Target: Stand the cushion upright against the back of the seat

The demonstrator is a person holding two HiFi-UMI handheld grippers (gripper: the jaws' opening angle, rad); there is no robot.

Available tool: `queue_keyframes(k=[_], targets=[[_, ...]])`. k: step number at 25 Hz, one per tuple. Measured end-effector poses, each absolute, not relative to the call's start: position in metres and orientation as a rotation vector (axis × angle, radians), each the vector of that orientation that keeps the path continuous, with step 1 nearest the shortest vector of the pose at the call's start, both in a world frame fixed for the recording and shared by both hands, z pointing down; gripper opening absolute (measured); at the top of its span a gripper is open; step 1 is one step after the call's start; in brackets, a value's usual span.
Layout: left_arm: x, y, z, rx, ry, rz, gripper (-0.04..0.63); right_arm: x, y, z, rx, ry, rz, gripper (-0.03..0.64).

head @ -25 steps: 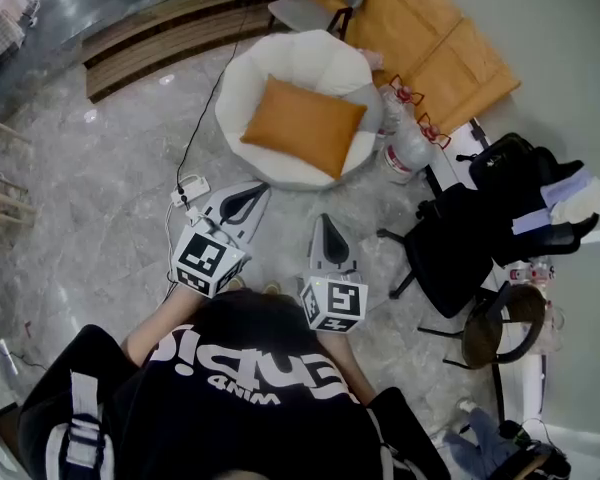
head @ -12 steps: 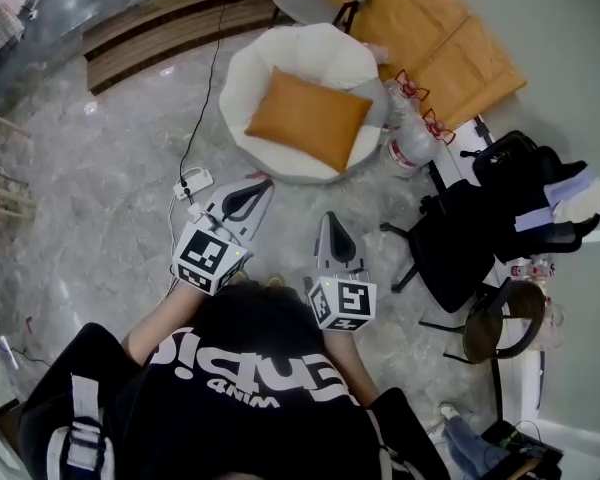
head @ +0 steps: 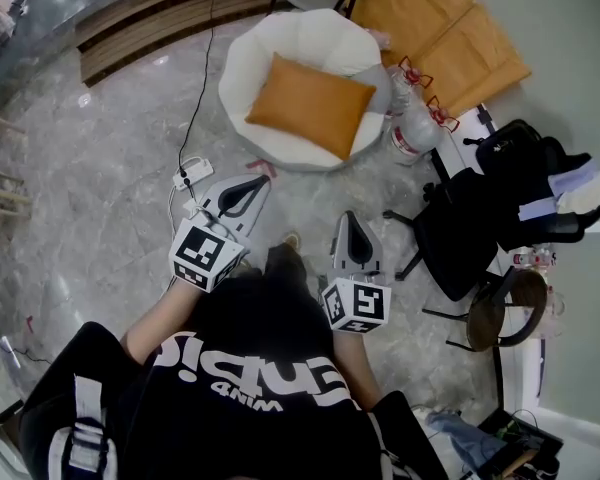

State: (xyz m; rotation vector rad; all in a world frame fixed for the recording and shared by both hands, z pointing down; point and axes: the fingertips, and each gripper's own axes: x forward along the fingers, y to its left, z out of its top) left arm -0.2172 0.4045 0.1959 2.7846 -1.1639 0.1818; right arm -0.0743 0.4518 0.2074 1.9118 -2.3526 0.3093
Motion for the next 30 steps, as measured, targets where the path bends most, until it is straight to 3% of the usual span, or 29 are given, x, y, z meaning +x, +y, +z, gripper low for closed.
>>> queue_keyframes(k=[30], targets=[[-0.140,0.237,0.202,2.807,-1.120,0.253,0.008,0.007,0.293,0.219,1.950,-2.340,0.373,0.021]])
